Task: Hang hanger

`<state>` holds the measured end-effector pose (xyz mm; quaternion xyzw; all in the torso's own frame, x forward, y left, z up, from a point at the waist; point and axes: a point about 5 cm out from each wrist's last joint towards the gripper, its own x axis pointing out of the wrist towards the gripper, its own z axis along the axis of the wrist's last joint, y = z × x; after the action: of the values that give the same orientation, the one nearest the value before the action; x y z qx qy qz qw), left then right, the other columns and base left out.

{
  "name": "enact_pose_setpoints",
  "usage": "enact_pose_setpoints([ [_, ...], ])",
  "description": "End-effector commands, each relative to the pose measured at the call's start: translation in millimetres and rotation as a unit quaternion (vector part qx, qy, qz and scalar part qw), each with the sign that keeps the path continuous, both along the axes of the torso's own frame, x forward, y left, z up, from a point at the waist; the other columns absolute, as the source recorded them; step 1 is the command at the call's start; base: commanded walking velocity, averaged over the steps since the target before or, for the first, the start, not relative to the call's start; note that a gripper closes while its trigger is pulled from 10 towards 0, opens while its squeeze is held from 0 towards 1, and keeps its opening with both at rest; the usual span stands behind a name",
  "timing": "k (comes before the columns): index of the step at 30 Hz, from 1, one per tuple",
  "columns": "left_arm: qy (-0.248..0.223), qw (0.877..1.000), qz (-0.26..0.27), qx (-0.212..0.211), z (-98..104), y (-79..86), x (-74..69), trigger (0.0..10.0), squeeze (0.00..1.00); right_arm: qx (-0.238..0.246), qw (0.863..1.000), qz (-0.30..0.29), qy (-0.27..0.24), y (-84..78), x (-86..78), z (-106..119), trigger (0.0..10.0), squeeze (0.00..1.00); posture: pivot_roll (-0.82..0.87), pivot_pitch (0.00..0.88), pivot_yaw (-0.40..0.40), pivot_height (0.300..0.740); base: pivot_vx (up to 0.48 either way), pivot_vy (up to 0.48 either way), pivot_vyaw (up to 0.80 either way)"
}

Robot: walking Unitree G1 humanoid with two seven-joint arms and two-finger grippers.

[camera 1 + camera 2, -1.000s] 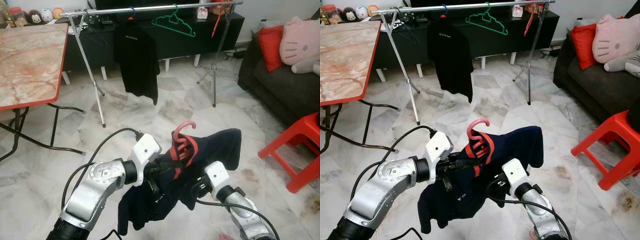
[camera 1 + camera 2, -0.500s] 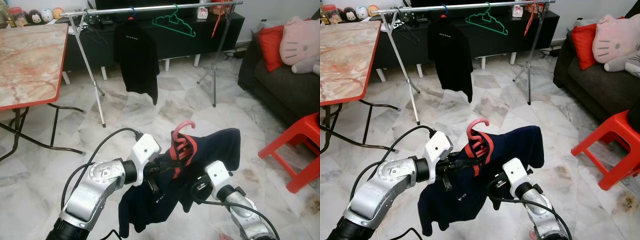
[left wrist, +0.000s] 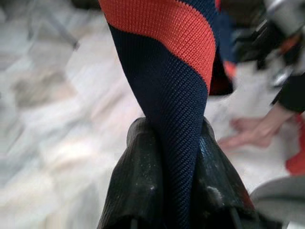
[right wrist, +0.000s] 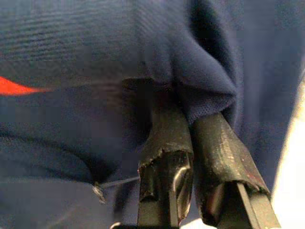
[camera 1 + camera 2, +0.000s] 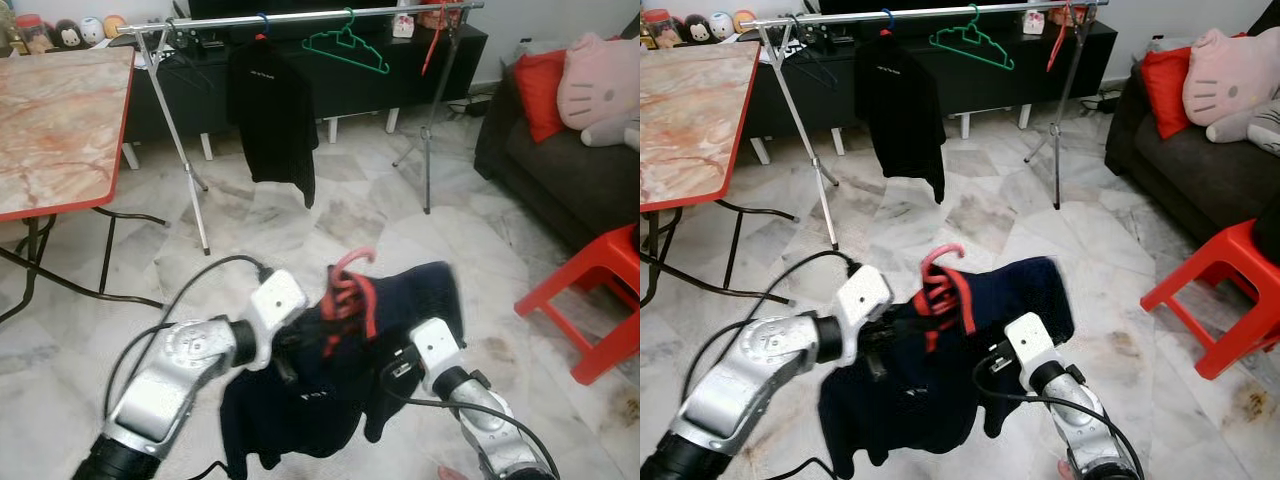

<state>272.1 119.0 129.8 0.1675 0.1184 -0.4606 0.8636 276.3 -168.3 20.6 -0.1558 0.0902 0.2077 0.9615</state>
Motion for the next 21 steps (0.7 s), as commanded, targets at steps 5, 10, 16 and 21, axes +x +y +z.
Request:
enact_pose_setpoints([
  [5, -0.022, 0.998, 0.011, 0.061, -4, 20.1, 2.4, 10.0, 0.00, -0.009, 1.000, 0.006, 0.002, -0.4, 0.3, -1, 0.0, 0.00, -0.03, 0.065, -0.049, 0.740, 0.000, 0.000, 0.00],
  [10, -0.009, 0.991, -0.021, 0.134, -13, 47.0, -4.2, 10.0, 0.00, -0.014, 1.000, 0.008, 0.003, -2.1, 2.2, 1, 0.0, 0.00, -0.03, 0.068, -0.051, 0.740, 0.000, 0.000, 0.00],
  [16, 0.003, 0.984, -0.072, 0.161, -9, 69.3, -12.8, 10.0, 0.00, -0.024, 1.000, 0.008, 0.006, -6.2, 4.1, 1, 0.0, 0.00, -0.02, 0.070, -0.056, 0.740, 0.000, 0.000, 0.00],
  [21, 0.023, 0.986, -0.088, 0.137, -2, 83.4, -15.2, 10.0, 0.00, -0.032, 0.999, 0.010, 0.010, -8.4, 4.7, 1, 0.0, 0.00, -0.02, 0.070, -0.059, 0.740, 0.000, 0.000, 0.00],
])
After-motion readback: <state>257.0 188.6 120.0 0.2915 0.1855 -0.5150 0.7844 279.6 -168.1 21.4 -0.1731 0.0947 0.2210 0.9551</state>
